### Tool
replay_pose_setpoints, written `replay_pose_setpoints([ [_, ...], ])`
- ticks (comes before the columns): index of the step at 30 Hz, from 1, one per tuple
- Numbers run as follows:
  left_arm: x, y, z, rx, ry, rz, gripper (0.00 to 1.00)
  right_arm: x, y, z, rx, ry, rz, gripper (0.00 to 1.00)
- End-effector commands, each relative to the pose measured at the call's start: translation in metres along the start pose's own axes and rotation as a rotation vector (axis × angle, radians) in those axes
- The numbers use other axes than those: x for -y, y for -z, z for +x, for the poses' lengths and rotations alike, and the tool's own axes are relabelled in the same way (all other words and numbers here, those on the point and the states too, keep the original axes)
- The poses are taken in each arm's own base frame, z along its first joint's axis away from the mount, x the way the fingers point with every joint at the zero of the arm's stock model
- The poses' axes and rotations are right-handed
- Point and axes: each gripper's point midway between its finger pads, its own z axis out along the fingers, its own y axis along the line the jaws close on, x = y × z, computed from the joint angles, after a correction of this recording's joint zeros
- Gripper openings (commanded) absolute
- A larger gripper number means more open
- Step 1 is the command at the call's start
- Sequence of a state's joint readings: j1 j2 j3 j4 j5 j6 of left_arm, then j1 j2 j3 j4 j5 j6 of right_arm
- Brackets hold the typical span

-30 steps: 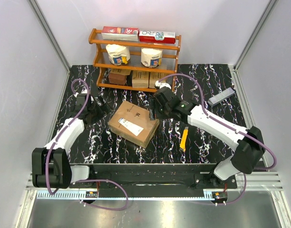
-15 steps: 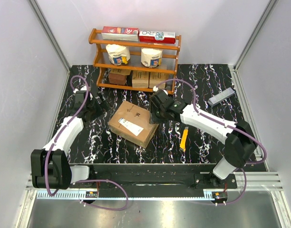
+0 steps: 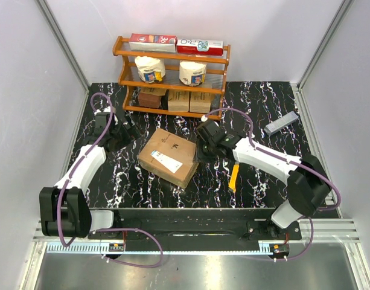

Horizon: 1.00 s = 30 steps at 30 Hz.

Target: Unpack the express box

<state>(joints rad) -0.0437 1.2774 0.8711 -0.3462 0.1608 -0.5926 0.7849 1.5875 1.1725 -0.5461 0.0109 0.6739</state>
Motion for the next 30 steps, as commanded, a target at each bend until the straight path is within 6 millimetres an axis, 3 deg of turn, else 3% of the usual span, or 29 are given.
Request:
replay_pose_setpoints([
  [1, 0.019, 0.006, -0.018, 0.034, -0.033, 0.067, 0.99, 0.047, -0.006, 0.028, -0.081, -0.009, 0.150, 0.30],
  [4, 0.018, 0.005, -0.015, 0.019, -0.055, 0.068, 0.99, 0.060, -0.005, 0.030, -0.080, -0.024, 0.193, 0.28],
  [12, -0.007, 0.002, -0.014, 0.010, -0.047, -0.070, 0.99, 0.083, -0.007, 0.045, -0.125, -0.048, 0.261, 0.24],
  [20, -0.008, -0.003, -0.014, -0.008, -0.030, -0.086, 0.99, 0.107, -0.008, 0.064, -0.164, -0.055, 0.331, 0.22],
  [30, 0.001, -0.001, -0.018, -0.057, -0.029, -0.074, 0.99, 0.114, -0.007, 0.074, -0.178, -0.068, 0.339, 0.22],
])
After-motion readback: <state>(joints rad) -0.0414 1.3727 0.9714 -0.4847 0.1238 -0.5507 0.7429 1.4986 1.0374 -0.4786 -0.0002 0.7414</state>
